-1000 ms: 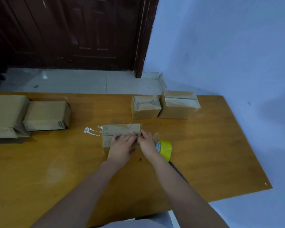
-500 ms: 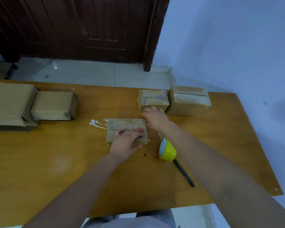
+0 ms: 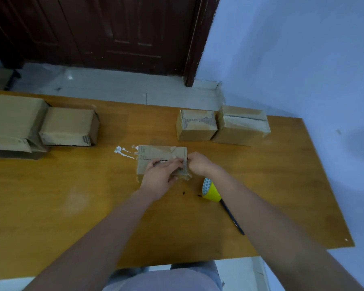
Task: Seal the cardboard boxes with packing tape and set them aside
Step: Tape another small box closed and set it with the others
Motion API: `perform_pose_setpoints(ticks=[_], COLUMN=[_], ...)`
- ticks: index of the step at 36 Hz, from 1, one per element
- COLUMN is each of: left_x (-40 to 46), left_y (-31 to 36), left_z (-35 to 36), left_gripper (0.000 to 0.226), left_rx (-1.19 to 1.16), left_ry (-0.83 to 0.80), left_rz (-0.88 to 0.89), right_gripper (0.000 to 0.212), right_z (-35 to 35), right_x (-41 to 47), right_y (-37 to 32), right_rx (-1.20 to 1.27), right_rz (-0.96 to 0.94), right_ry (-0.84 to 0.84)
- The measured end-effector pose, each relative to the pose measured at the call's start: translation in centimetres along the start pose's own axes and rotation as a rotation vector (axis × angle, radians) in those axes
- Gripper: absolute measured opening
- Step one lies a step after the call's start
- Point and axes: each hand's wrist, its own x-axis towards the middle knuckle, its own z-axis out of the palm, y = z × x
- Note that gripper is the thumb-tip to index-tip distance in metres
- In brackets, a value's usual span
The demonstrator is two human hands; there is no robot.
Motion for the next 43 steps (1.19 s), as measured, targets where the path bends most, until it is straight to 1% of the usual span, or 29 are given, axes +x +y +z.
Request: perform_pose_setpoints(ticks=[2, 4, 8, 12, 15, 18, 21, 23, 24, 27, 31, 34, 36, 37, 40, 41, 43], left_x=[-0.1, -0.1, 0.2, 0.1, 0.0, -0.1, -0.2, -0.2, -0.2, -0.3, -0.3, -0.3, -0.3, -0.2, 0.0, 0.1, 0.1], left_y=[0.0, 0.0, 0.0, -0.1, -0.2, -0.3, -0.2, -0.2, -0.3, -0.4, -0.5, -0.7, -0.7, -0.7, -0.8, -0.9, -1.0], left_z=[0.1, 0.1, -0.2, -0.2, -0.2, -0.2, -0.3, -0.3, -0.3, -0.3, -0.4, -0.4, -0.5, -0.5, -0.4, -0.3, -0.1], left_gripper=[0.041, 0.042, 0.042, 0.042, 0.044, 0.045, 0.046, 0.046, 0.046, 0.045, 0.046, 0.046, 0.046, 0.047, 0.049, 0.05, 0.052], left_rx=[0.009, 0.016, -0.008, -0.006, -0.018, -0.01, -0.004, -0.001, -0.001, -0.004, -0.014, -0.01, -0.005, -0.005, -0.016, -0.022, -0.038], left_ry=[0.005, 0.0, -0.005, -0.001, -0.019, -0.026, -0.028, -0.023, -0.02, -0.012, -0.02, -0.018, -0.026, -0.03, -0.025, -0.019, -0.012], left_rz=[0.003, 0.013, 0.007, 0.015, 0.001, 0.004, 0.011, 0.016, 0.016, 0.023, 0.03, 0.042, 0.044, 0.044, 0.05, 0.054, 0.061], right_gripper=[0.03, 0.033, 0.034, 0.037, 0.035, 0.027, 0.025, 0.018, 0.013, 0.03, 0.031, 0.028, 0.035, 0.041, 0.051, 0.052, 0.055], right_z=[0.7, 0.9, 1.2, 2.8, 3.9, 4.3, 4.0, 3.5, 3.2, 2.9, 2.5, 2.1, 1.5, 1.1, -0.4, -0.8, -1.5], right_x=[-0.6, -1.3, -2.9, -4.4, -4.4, -4.0, -3.8, -4.0, -4.1, -3.3, -2.4, -1.6, -0.8, -0.5, 0.8, 0.9, 1.2], right_y=[0.4, 0.9, 2.1, 2.0, 1.7, 1.6, 1.7, 1.7, 1.6, 2.4, 3.3, 3.7, 4.2, 4.3, 3.9, 3.4, 2.3], right_rx=[-0.044, -0.121, -0.274, -0.468, -0.54, -0.586, -0.666, -0.75, -0.82, -0.909, -1.066, -1.118, -1.153, -1.174, -1.224, -1.254, -1.28], right_rz=[0.022, 0.029, 0.017, -0.078, -0.123, -0.141, -0.18, -0.245, -0.308, -0.429, -0.578, -0.672, -0.721, -0.72, -0.66, -0.636, -0.601], right_ry=[-0.023, -0.014, 0.178, 0.237, 0.313, 0.374, 0.356, 0.366, 0.401, 0.47, 0.481, 0.5, 0.519, 0.513, 0.381, 0.324, 0.128])
